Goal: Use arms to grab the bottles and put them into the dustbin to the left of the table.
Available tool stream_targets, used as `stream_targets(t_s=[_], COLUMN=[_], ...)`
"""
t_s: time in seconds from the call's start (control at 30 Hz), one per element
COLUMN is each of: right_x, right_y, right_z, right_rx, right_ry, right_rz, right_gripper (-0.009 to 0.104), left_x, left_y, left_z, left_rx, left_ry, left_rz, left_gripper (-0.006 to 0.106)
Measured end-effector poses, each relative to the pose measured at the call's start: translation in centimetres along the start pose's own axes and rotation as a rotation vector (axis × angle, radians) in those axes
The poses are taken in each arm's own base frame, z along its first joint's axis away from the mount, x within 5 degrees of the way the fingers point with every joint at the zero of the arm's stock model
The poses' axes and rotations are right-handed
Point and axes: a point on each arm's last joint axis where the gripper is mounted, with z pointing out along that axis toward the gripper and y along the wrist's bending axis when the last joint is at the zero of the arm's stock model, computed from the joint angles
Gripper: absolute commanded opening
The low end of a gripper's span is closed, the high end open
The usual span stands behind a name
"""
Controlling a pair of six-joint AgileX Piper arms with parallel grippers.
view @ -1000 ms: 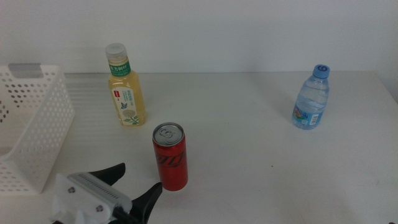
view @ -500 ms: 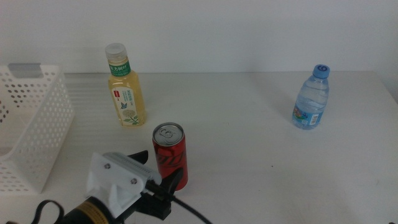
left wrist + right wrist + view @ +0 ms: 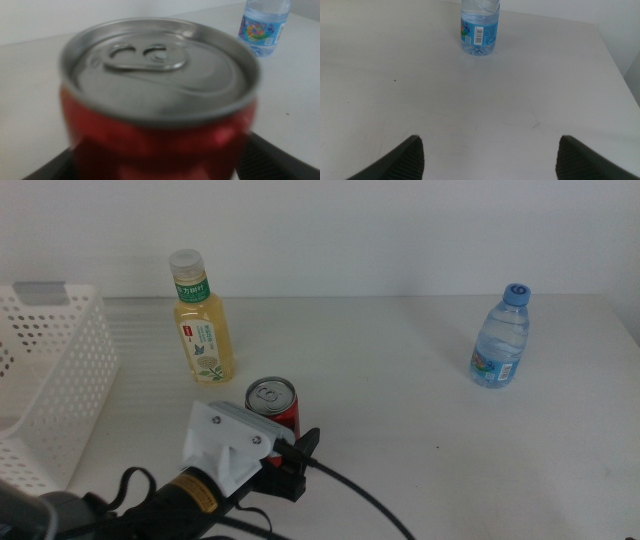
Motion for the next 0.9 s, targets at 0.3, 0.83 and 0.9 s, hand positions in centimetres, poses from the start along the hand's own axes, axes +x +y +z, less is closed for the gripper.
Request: stream_targets(t_s=[0.3, 0.83, 0.9], right_x=[0.0, 0.0, 0.0], right_y=[0.0, 0.0, 0.0], right_z=[0.0, 0.0, 0.0], right_rx=[0.0, 0.0, 0.0], right_ry=[0.0, 0.0, 0.0], right_rz=[0.0, 0.0, 0.0], right_gripper=[0.074, 0.074, 0.074], left_x=[0.3, -0.2, -0.6], left_y=[0.1, 0.0, -0.1], left_z=[2.2, 2.1, 1.9], left_rx=[-0.014, -0.018, -0.004], left_ry=[-0.007, 0.026, 0.034], left_rz=[-0.007, -0.021, -0.017], left_gripper=[0.09, -0.005, -0.005])
